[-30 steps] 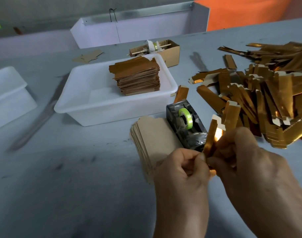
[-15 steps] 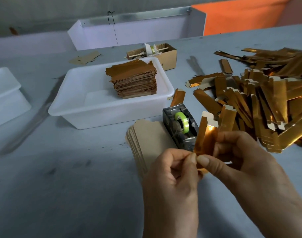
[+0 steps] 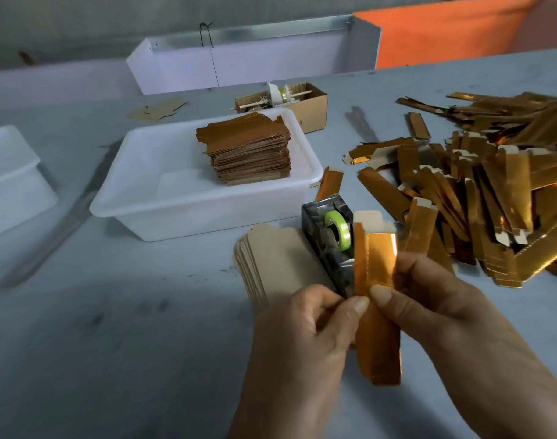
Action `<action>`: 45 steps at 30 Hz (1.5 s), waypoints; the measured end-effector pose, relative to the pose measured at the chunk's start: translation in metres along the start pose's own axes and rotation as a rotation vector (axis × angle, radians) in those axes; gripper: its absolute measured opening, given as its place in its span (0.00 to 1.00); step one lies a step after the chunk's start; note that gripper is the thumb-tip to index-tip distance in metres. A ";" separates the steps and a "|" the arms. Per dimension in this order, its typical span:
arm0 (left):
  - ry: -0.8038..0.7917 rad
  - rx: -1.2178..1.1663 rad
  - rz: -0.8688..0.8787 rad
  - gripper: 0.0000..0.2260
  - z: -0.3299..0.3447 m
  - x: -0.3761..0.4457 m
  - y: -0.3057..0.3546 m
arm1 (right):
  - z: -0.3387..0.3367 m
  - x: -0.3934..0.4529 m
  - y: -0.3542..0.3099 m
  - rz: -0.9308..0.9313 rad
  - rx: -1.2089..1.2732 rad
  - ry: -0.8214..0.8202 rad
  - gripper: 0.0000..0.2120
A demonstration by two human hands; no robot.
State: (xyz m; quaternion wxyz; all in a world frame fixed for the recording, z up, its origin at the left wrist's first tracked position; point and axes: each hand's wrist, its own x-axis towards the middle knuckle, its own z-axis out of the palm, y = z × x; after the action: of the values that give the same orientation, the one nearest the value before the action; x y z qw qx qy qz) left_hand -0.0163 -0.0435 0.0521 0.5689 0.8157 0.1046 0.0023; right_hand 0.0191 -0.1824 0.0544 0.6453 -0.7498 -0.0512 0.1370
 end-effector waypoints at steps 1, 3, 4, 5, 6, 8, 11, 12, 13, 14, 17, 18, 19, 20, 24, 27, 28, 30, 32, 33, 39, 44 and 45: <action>-0.001 0.022 0.001 0.19 -0.004 0.001 0.001 | -0.003 0.000 -0.001 0.001 0.001 -0.007 0.12; 0.132 0.132 0.014 0.23 -0.011 0.005 -0.006 | -0.014 0.004 -0.004 -0.001 0.017 0.063 0.14; 0.249 0.234 0.029 0.21 -0.015 0.009 -0.013 | -0.024 0.009 -0.004 -0.018 0.027 0.137 0.14; 0.361 0.344 0.038 0.18 -0.018 0.014 -0.020 | -0.035 0.016 -0.003 -0.037 0.006 0.231 0.15; 0.438 0.444 0.029 0.15 -0.020 0.019 -0.026 | -0.047 0.026 -0.004 -0.044 -0.061 0.337 0.17; 0.480 0.580 -0.050 0.15 -0.022 0.028 -0.033 | -0.072 0.045 -0.003 -0.025 -0.192 0.553 0.20; 0.422 0.583 -0.184 0.20 -0.021 0.042 -0.044 | -0.092 0.061 0.011 0.110 -0.239 0.644 0.30; 0.407 0.498 -0.214 0.20 -0.022 0.046 -0.046 | -0.088 0.059 0.017 0.097 -0.283 0.647 0.31; 0.402 0.396 -0.237 0.18 -0.023 0.050 -0.048 | -0.076 0.053 0.018 0.044 -0.325 0.658 0.28; 0.396 0.306 -0.260 0.17 -0.026 0.053 -0.049 | -0.062 0.046 0.016 -0.016 -0.367 0.662 0.25; 0.351 0.142 -0.307 0.12 -0.035 0.059 -0.053 | -0.025 0.030 0.009 -0.190 -0.466 0.622 0.18; 0.331 0.092 -0.321 0.11 -0.037 0.062 -0.055 | -0.020 0.026 0.008 -0.236 -0.488 0.602 0.16; 0.313 0.046 -0.337 0.10 -0.040 0.064 -0.056 | -0.017 0.024 0.006 -0.269 -0.500 0.575 0.14; 0.301 0.016 -0.348 0.09 -0.042 0.066 -0.057 | -0.014 0.022 0.005 -0.291 -0.497 0.549 0.12; 0.353 0.038 -0.298 0.08 -0.049 0.063 -0.059 | -0.005 0.014 -0.004 -0.287 -0.422 0.466 0.09; 0.426 0.066 -0.190 0.09 -0.053 0.054 -0.052 | -0.001 0.011 -0.004 -0.241 -0.415 0.441 0.10; 0.455 0.053 -0.144 0.09 -0.055 0.050 -0.048 | 0.001 0.009 -0.005 -0.221 -0.395 0.428 0.11; 0.464 -0.018 -0.065 0.10 -0.059 0.040 -0.038 | 0.007 0.005 -0.007 -0.192 -0.325 0.387 0.17; 0.344 -0.097 -0.031 0.09 -0.062 0.028 -0.025 | 0.012 0.004 -0.012 -0.162 -0.218 0.322 0.21; 0.257 -0.138 -0.023 0.09 -0.062 0.022 -0.019 | 0.014 0.004 -0.014 -0.134 -0.155 0.280 0.22; 0.023 -0.411 -0.057 0.14 -0.046 0.011 -0.010 | 0.021 0.005 -0.019 0.031 0.267 0.074 0.12; -0.007 -0.446 -0.057 0.16 -0.029 0.014 -0.003 | 0.021 0.000 -0.014 0.001 0.284 0.021 0.06; 0.018 -0.423 -0.056 0.16 -0.026 0.015 -0.001 | 0.021 -0.001 -0.013 -0.004 0.275 0.020 0.06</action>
State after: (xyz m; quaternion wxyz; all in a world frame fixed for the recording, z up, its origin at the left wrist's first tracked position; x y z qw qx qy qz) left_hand -0.0054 -0.0164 0.0584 0.7263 0.6749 0.1295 0.0158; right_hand 0.0139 -0.1609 0.0644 0.7429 -0.6553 -0.0269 0.1341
